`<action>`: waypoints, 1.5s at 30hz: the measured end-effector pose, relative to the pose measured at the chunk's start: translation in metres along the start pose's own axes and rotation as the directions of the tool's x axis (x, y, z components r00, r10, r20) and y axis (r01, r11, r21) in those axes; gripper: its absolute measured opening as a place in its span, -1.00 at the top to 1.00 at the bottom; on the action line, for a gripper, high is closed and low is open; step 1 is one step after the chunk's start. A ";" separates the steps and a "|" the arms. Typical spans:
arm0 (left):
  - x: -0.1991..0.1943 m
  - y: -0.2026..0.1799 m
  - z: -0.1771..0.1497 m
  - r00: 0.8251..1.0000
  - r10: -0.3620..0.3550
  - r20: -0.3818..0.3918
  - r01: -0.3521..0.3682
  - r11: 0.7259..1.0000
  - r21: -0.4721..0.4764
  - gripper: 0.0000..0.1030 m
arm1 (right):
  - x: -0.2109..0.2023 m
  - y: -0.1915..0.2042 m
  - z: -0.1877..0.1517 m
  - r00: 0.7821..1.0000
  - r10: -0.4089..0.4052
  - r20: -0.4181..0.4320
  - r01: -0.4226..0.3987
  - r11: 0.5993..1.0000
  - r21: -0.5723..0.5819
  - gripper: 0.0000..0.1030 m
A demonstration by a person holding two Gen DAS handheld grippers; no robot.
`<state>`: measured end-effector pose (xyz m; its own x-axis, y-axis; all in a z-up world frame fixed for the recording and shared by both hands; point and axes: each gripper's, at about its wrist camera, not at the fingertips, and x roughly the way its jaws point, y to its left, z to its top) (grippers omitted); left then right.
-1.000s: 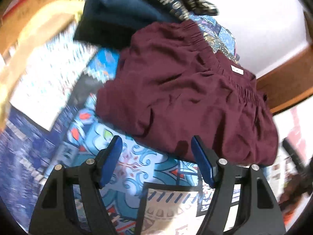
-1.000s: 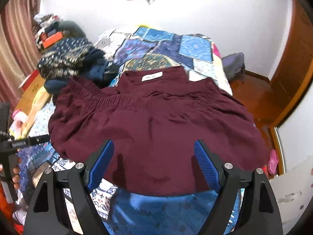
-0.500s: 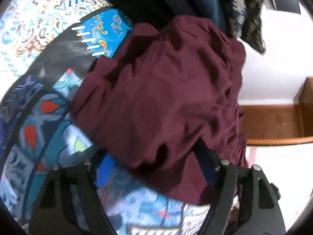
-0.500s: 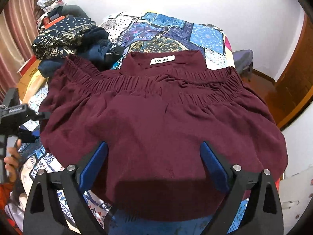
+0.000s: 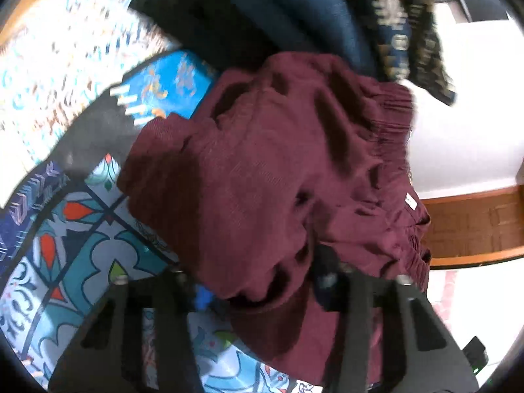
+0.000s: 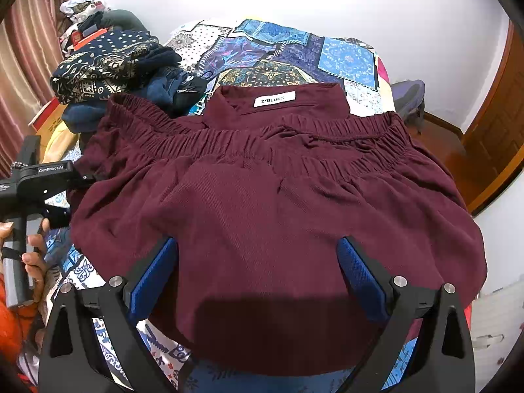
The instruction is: Fold large clothes
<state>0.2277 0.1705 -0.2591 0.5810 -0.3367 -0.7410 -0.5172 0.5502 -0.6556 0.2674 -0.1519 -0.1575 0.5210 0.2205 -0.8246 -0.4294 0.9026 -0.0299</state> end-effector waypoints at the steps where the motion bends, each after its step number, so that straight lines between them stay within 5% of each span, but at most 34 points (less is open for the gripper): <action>1: -0.005 -0.007 -0.004 1.000 0.014 0.020 -0.014 1.000 0.026 0.36 | -0.001 -0.001 0.000 1.000 -0.001 -0.002 0.001 1.000 0.001 -0.89; 4: -0.024 -0.028 -0.015 0.996 0.042 0.081 -0.052 0.991 0.122 0.64 | -0.008 -0.006 0.003 1.000 -0.008 0.000 0.008 1.000 0.011 -0.89; 10: -0.084 -0.069 -0.033 0.973 -0.022 0.231 -0.039 0.966 0.257 0.74 | -0.036 -0.021 0.017 0.996 -0.032 0.078 0.029 0.999 0.036 -0.89; 17: -0.171 -0.118 -0.047 0.905 -0.162 0.393 -0.011 0.916 0.402 0.76 | -0.030 -0.001 0.034 0.997 -0.026 0.073 0.028 0.999 -0.019 -0.89; 21: -0.214 -0.135 -0.059 0.853 -0.194 0.484 -0.060 0.886 0.461 0.76 | -0.006 0.029 0.027 0.994 0.107 -0.033 -0.109 0.993 -0.049 -0.88; 24: -0.229 -0.149 -0.063 0.824 -0.187 0.534 -0.123 0.862 0.492 0.76 | 0.015 0.064 0.016 0.952 0.274 -0.136 -0.279 0.960 -0.020 -0.89; 30: -0.206 -0.180 -0.065 0.841 -0.148 0.521 -0.196 0.814 0.547 0.76 | 0.037 0.123 0.002 0.920 0.334 -0.207 -0.358 0.929 -0.096 -0.86; 34: -0.184 -0.207 -0.084 0.847 -0.153 0.509 -0.230 0.758 0.611 0.76 | 0.028 0.103 0.007 0.892 0.404 -0.201 -0.423 0.905 -0.056 -0.81; 37: -0.161 -0.228 -0.096 0.869 -0.170 0.465 -0.217 0.713 0.667 0.76 | 0.003 0.059 0.012 0.923 0.371 -0.099 -0.373 0.928 -0.001 -0.81; 42: -0.107 -0.264 -0.140 0.927 -0.163 0.337 -0.183 0.588 0.788 0.77 | -0.048 -0.035 0.001 0.944 0.322 0.076 -0.331 0.929 0.169 -0.83; 43: -0.094 -0.269 -0.152 0.942 -0.149 0.301 -0.174 0.549 0.817 0.77 | -0.055 -0.052 -0.003 0.935 0.341 0.094 -0.353 0.913 0.206 -0.83; 45: -0.070 -0.274 -0.177 0.967 -0.117 0.227 -0.147 0.473 0.869 0.76 | -0.069 -0.079 -0.012 0.960 0.255 0.120 -0.279 0.920 0.274 -0.84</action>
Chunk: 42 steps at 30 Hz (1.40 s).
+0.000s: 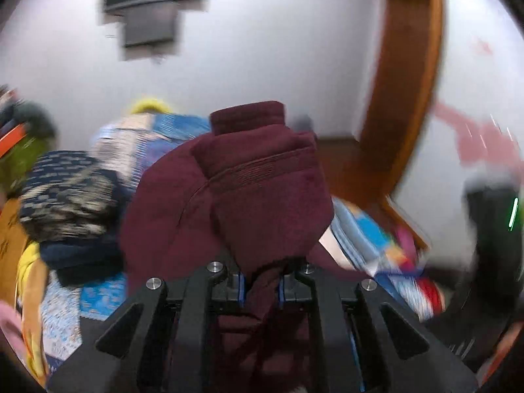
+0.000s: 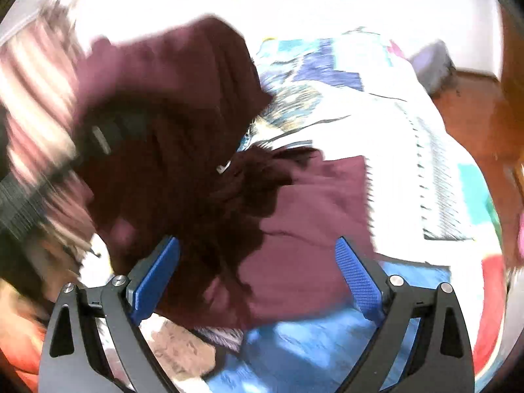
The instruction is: Fold large clothes
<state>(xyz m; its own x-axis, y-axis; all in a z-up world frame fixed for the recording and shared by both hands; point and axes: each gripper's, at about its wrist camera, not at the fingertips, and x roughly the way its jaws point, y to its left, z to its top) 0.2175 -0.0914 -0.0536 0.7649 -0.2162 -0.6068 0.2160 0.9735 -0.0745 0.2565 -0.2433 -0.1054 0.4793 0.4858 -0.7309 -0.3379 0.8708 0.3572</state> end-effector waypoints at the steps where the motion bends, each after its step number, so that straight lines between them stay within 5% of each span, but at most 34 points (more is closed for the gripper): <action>1: 0.010 -0.014 -0.009 0.999 -0.028 -0.044 0.030 0.999 0.044 0.76 | -0.010 -0.012 -0.003 0.996 -0.086 0.028 0.086 0.996 0.013 -0.84; 5: 0.036 -0.053 -0.050 0.982 -0.067 -0.175 0.099 0.978 0.182 0.65 | -0.028 -0.037 -0.016 0.984 -0.174 0.038 0.173 0.984 0.039 -0.84; 9: 0.025 -0.068 -0.064 0.983 -0.055 -0.176 0.100 0.961 0.259 0.23 | -0.039 -0.045 -0.029 0.980 -0.196 0.024 0.194 0.979 0.061 -0.84; 10: 0.022 -0.066 -0.064 0.979 -0.074 -0.188 0.120 0.961 0.249 0.07 | -0.040 -0.043 -0.030 0.980 -0.197 0.026 0.195 0.979 0.059 -0.84; 18: -0.008 -0.031 -0.049 0.973 -0.136 -0.188 0.158 0.981 0.108 -0.21 | -0.070 -0.023 -0.015 0.984 -0.139 0.114 0.143 0.989 -0.026 -0.84; 25: -0.044 0.033 -0.029 0.998 -0.034 -0.050 0.032 0.999 -0.031 -0.79 | -0.059 0.016 0.002 0.982 -0.097 0.163 0.121 0.983 -0.141 -0.84; 32: -0.026 0.095 -0.037 0.989 0.103 -0.111 -0.117 0.984 -0.131 -0.81 | -0.018 0.021 0.007 0.987 -0.117 0.106 0.134 0.976 -0.171 -0.84; 35: -0.006 0.111 -0.054 0.976 0.089 -0.198 -0.124 0.978 -0.168 -0.81 | -0.001 0.004 0.003 0.987 -0.156 0.047 0.161 0.979 -0.128 -0.84; 42: 0.030 0.125 -0.108 0.935 -0.040 -0.353 -0.063 0.959 -0.276 -0.82 | 0.006 -0.038 -0.013 0.995 -0.066 -0.076 0.070 0.997 0.039 -0.86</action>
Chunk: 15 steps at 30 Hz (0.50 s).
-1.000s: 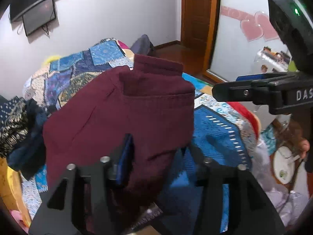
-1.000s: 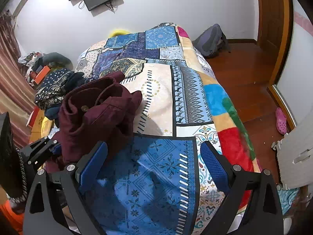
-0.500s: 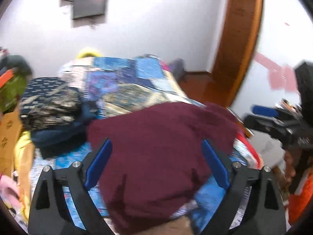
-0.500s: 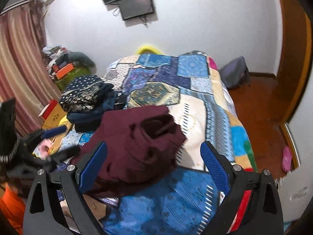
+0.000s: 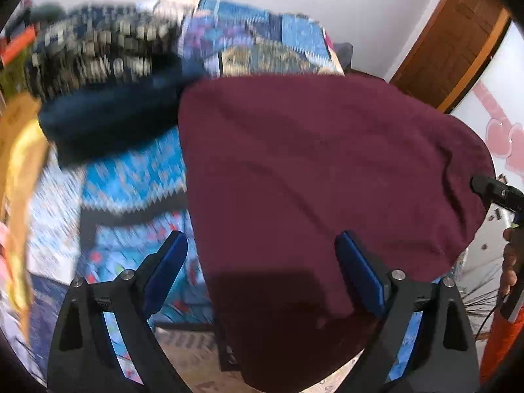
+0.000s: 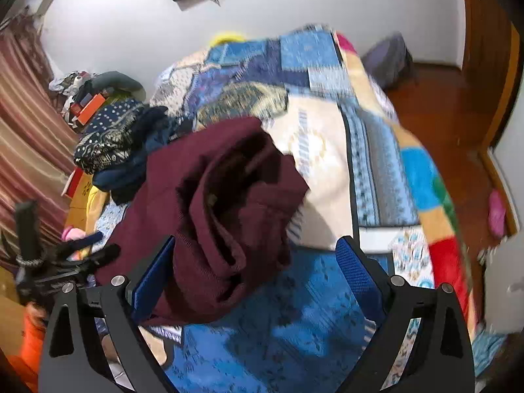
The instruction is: Fold large clothes
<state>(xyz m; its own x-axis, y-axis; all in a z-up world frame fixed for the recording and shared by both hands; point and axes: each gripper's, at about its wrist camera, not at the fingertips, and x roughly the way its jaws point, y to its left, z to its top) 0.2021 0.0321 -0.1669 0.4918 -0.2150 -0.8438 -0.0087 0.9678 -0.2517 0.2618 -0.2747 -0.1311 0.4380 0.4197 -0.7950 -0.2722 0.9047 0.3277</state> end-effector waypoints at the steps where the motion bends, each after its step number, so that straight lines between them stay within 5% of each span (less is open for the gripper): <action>1: 0.003 0.003 -0.003 1.000 -0.017 -0.011 0.017 1.000 -0.014 -0.82 | 0.001 -0.002 -0.002 1.000 0.005 -0.010 -0.005 1.000 0.008 -0.86; 10: -0.009 0.016 0.010 0.998 -0.059 -0.006 0.058 0.996 -0.068 -0.82 | 0.001 0.004 0.003 0.998 0.048 -0.041 -0.046 0.998 0.042 -0.88; 15: 0.000 0.046 0.026 0.991 -0.133 -0.011 0.129 0.974 -0.185 -0.82 | 0.014 0.004 0.007 0.996 0.070 -0.059 -0.066 0.996 0.064 -0.88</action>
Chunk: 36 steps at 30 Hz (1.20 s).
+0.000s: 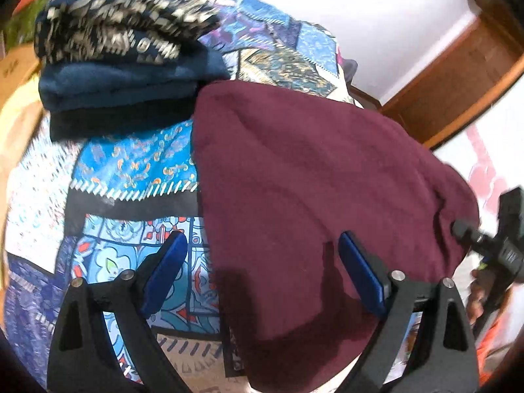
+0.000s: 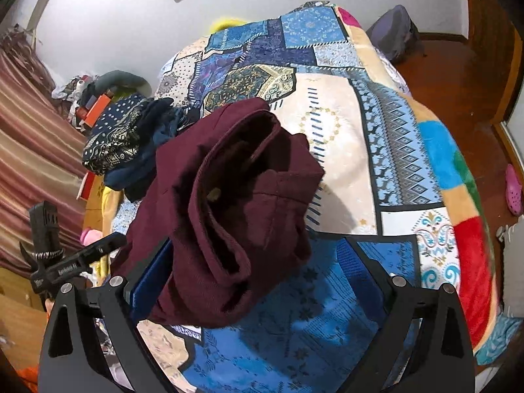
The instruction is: Fold large clothes
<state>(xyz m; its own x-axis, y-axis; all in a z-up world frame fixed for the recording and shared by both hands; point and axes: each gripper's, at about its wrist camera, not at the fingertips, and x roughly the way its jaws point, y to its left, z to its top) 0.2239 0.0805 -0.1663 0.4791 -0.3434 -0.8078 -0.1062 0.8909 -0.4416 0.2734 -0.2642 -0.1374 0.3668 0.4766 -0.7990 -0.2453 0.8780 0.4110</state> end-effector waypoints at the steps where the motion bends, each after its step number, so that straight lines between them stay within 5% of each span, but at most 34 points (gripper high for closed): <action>1: 0.004 0.006 0.002 1.000 -0.014 -0.017 0.013 1.000 -0.022 -0.82 | 0.004 -0.002 0.000 1.000 0.001 -0.008 -0.001 1.000 0.006 -0.88; 7: 0.039 0.035 0.003 0.983 -0.148 -0.108 0.130 0.979 -0.160 -0.82 | 0.021 -0.015 0.002 0.996 0.065 -0.068 -0.061 0.996 0.067 -0.88; 13: 0.072 0.057 0.012 0.927 -0.339 -0.158 0.276 0.904 -0.326 -0.85 | 0.033 -0.015 0.004 0.988 0.127 -0.089 -0.119 0.989 0.087 -0.88; 21: 0.088 0.051 0.027 0.907 -0.390 -0.158 0.317 0.880 -0.353 -0.85 | 0.036 -0.007 0.002 0.987 0.150 -0.055 -0.146 0.987 0.073 -0.63; 23: 0.089 0.045 0.029 0.914 -0.375 -0.156 0.308 0.890 -0.336 -0.83 | 0.035 -0.009 0.002 0.986 0.158 -0.049 -0.153 0.984 0.085 -0.54; 31: 0.059 0.034 0.031 0.935 -0.335 -0.117 0.298 0.920 -0.255 0.04 | 0.021 0.000 0.003 0.992 0.130 -0.006 -0.129 0.991 0.041 0.02; 36: 0.023 0.004 0.036 0.953 -0.293 -0.077 0.280 0.949 -0.143 0.26 | 0.008 0.006 0.006 0.990 0.139 0.025 -0.140 0.990 0.013 0.24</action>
<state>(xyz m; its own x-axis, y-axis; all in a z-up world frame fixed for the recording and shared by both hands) 0.2662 0.0867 -0.1722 0.4209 -0.6111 -0.6704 -0.0911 0.7068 -0.7015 0.2799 -0.2550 -0.1388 0.3511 0.5952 -0.7228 -0.2824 0.8033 0.5243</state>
